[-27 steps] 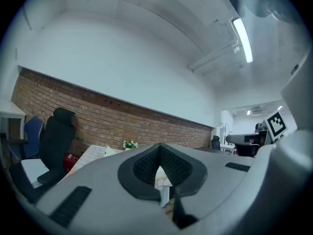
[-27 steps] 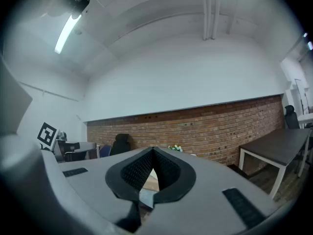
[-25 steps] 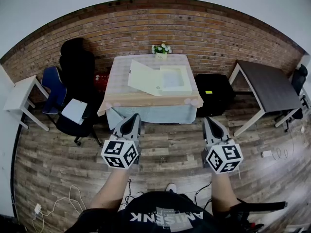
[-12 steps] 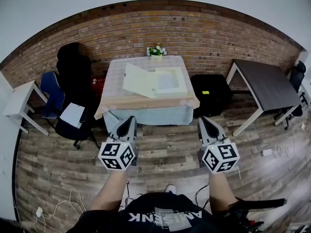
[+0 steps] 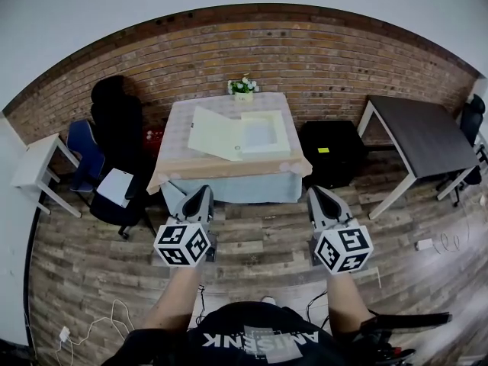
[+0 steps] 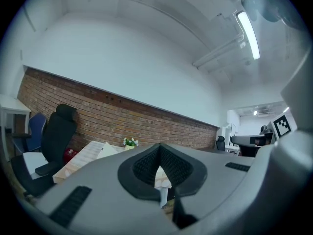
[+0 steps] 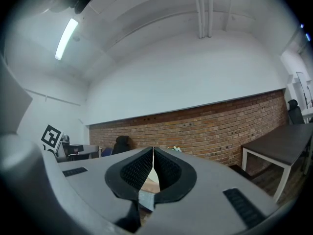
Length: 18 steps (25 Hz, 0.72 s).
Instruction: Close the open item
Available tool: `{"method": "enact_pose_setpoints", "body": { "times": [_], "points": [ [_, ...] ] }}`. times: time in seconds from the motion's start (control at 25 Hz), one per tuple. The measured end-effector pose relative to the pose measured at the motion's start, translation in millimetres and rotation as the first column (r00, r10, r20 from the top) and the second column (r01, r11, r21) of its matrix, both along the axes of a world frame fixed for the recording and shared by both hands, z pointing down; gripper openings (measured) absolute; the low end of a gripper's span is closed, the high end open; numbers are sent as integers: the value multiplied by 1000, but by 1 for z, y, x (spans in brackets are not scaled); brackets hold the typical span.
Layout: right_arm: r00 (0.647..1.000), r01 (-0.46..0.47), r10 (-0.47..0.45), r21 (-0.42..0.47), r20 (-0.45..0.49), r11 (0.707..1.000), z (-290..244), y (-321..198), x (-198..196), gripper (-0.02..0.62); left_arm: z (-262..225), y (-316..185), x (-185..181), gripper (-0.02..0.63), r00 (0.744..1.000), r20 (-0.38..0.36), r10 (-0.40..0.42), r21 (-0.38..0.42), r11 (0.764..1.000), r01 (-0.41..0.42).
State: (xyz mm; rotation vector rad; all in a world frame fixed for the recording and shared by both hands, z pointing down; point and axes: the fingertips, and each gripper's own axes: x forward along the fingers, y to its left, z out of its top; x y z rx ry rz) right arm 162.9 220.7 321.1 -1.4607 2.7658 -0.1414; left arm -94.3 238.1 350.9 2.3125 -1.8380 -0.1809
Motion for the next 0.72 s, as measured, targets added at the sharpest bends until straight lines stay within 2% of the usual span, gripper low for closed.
{"method": "enact_pose_setpoints", "body": {
  "times": [0.2, 0.36, 0.72],
  "points": [
    [1000, 15, -15, 15, -9, 1000, 0, -16, 23, 41, -4, -14, 21, 11, 1000, -10, -18, 22, 1000, 18],
    [1000, 26, -26, 9, 2, 1000, 5, -24, 36, 41, -1, -16, 35, 11, 1000, 10, -23, 23, 999, 22],
    [999, 43, -43, 7, 11, 999, 8, -51, 36, 41, 5, -43, 30, 11, 999, 19, -41, 3, 999, 41]
  ]
}}
